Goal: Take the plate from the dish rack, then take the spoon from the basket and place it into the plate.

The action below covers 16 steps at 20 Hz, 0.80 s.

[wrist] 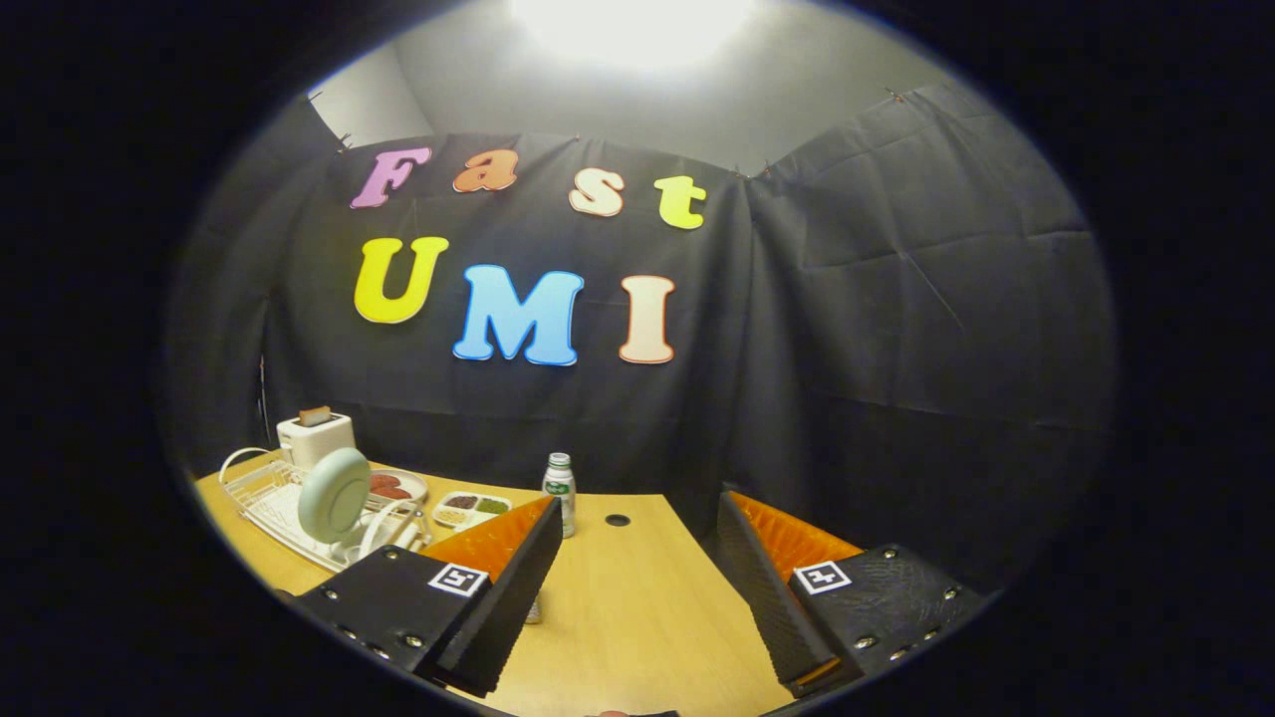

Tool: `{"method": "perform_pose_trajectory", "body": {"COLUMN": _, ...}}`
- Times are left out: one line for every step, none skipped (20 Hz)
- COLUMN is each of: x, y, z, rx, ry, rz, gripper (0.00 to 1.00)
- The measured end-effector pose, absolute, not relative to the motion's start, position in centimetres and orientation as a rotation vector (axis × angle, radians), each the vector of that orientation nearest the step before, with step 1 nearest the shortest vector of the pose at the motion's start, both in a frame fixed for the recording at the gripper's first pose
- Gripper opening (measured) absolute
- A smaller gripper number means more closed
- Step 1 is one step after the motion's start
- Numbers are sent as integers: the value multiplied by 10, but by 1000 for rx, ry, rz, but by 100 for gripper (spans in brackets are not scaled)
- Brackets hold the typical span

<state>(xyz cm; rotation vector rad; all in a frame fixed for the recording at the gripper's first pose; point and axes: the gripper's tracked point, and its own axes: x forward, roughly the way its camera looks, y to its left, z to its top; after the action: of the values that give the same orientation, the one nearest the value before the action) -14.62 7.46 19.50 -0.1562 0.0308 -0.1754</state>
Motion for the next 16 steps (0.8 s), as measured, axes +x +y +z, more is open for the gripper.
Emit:
{"method": "perform_pose_trajectory", "body": {"x": -141, "y": 94, "z": 197, "rx": -141, "ry": 37, "rz": -161, "gripper": 96}}
{"method": "perform_pose_trajectory", "body": {"x": -134, "y": 113, "z": 195, "rx": -129, "ry": 45, "rz": -149, "gripper": 96}}
{"method": "perform_pose_trajectory", "body": {"x": -127, "y": 133, "z": 195, "rx": -118, "ry": 50, "rz": -136, "gripper": 96}}
{"method": "perform_pose_trajectory", "body": {"x": -120, "y": 154, "z": 195, "rx": -109, "ry": 61, "rz": -125, "gripper": 96}}
{"method": "perform_pose_trajectory", "body": {"x": -111, "y": 175, "z": 194, "rx": -99, "ry": 72, "rz": -113, "gripper": 96}}
{"method": "perform_pose_trajectory", "body": {"x": -100, "y": 196, "z": 193, "rx": -85, "ry": 79, "rz": -97, "gripper": 96}}
{"method": "perform_pose_trajectory", "body": {"x": -88, "y": 216, "z": 193, "rx": -67, "ry": 83, "rz": -84, "gripper": 96}}
{"method": "perform_pose_trajectory", "body": {"x": -76, "y": 236, "z": 188, "rx": -44, "ry": 92, "rz": -66, "gripper": 96}}
{"method": "perform_pose_trajectory", "body": {"x": -64, "y": 255, "z": 182, "rx": -19, "ry": 114, "rz": -53, "gripper": 96}}
{"method": "perform_pose_trajectory", "body": {"x": -50, "y": 273, "z": 169, "rx": 3, "ry": 147, "rz": -37, "gripper": 96}}
{"method": "perform_pose_trajectory", "body": {"x": -39, "y": 290, "z": 157, "rx": 22, "ry": 181, "rz": -18, "gripper": 96}}
{"method": "perform_pose_trajectory", "body": {"x": -28, "y": 305, "z": 144, "rx": 32, "ry": 216, "rz": -3, "gripper": 96}}
{"method": "perform_pose_trajectory", "body": {"x": -17, "y": 317, "z": 131, "rx": 38, "ry": 254, "rz": 8, "gripper": 96}}
{"method": "perform_pose_trajectory", "body": {"x": -7, "y": 330, "z": 116, "rx": 45, "ry": 292, "rz": 19, "gripper": 96}}
{"method": "perform_pose_trajectory", "body": {"x": 2, "y": 341, "z": 103, "rx": 51, "ry": 330, "rz": 29, "gripper": 97}}
{"method": "perform_pose_trajectory", "body": {"x": 11, "y": 354, "z": 91, "rx": 58, "ry": 360, "rz": 41, "gripper": 96}}
